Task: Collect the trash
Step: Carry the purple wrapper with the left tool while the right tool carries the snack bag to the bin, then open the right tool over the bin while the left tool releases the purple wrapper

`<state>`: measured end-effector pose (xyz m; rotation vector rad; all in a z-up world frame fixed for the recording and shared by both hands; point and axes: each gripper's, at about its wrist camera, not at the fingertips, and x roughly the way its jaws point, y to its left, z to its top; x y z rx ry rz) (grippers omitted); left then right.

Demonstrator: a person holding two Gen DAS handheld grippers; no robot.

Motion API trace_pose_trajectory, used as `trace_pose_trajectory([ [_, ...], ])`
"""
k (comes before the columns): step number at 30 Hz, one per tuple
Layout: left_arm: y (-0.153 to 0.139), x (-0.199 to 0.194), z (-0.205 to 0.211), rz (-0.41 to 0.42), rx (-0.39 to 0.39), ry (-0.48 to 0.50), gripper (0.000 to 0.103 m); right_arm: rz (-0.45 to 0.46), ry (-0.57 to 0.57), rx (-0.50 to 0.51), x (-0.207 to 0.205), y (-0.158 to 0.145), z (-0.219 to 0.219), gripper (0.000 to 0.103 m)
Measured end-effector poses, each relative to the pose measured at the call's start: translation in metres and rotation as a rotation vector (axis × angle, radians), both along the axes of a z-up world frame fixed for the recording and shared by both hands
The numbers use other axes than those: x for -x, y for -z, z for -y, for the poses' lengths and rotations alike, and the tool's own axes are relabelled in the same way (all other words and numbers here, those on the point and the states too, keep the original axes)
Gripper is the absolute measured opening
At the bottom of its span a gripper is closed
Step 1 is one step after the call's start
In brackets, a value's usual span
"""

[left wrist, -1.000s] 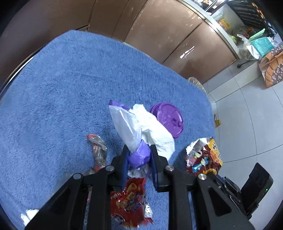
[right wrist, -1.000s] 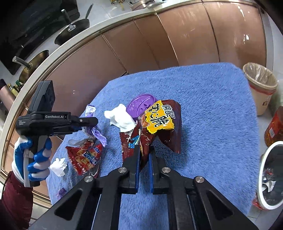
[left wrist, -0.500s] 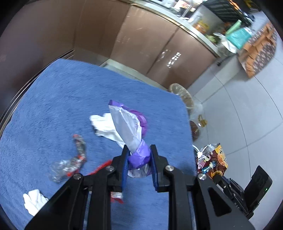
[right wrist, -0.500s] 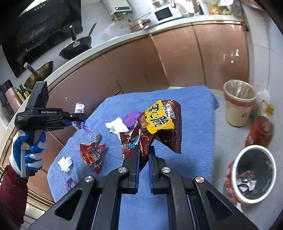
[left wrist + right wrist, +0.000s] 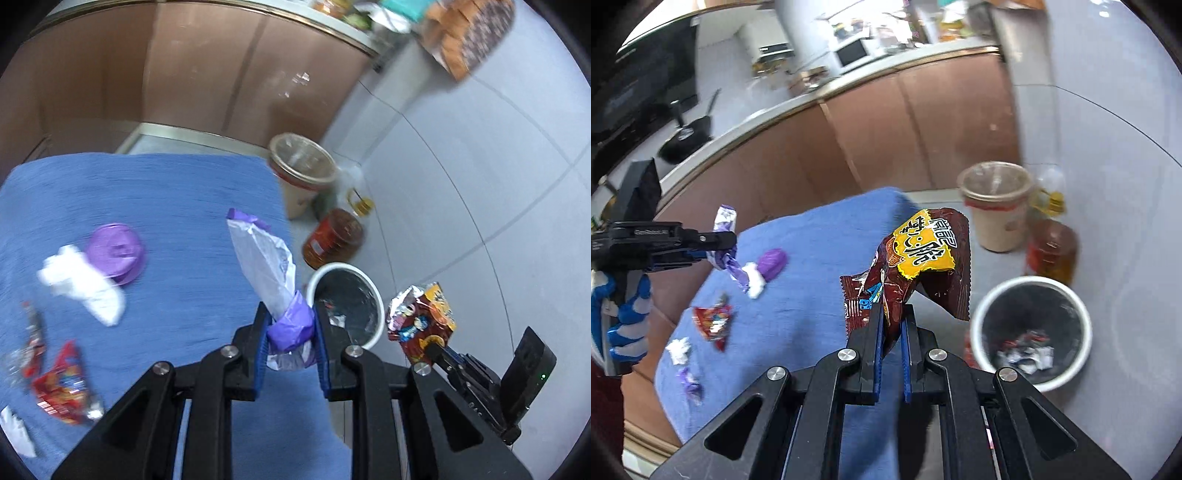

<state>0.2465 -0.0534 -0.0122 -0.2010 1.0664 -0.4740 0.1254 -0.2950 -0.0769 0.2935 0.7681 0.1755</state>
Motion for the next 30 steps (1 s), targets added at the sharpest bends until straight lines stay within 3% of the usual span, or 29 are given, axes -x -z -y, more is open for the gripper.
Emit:
trace_pose_trajectory([
  [9, 0.054, -0.034, 0.129, -0.071, -0.056, 0.151, 0.021, -0.095, 0.126, 0.089, -0.013, 0.057, 0.063, 0.008],
  [17, 0.107, -0.060, 0.211, -0.089, -0.139, 0.222, 0.021, -0.188, 0.180, 0.115, -0.040, 0.108, 0.093, 0.008],
  [22, 0.138, -0.073, 0.238, -0.086, -0.198, 0.242, 0.022, -0.234, 0.196, 0.127, -0.058, 0.130, 0.103, 0.009],
  [28, 0.171, -0.088, 0.263, -0.123, -0.209, 0.262, 0.025, -0.285, 0.206, 0.149, -0.076, 0.154, 0.109, 0.011],
  [30, 0.179, -0.091, 0.266, -0.138, -0.201, 0.262, 0.028, -0.297, 0.213, 0.154, -0.078, 0.158, 0.110, 0.016],
])
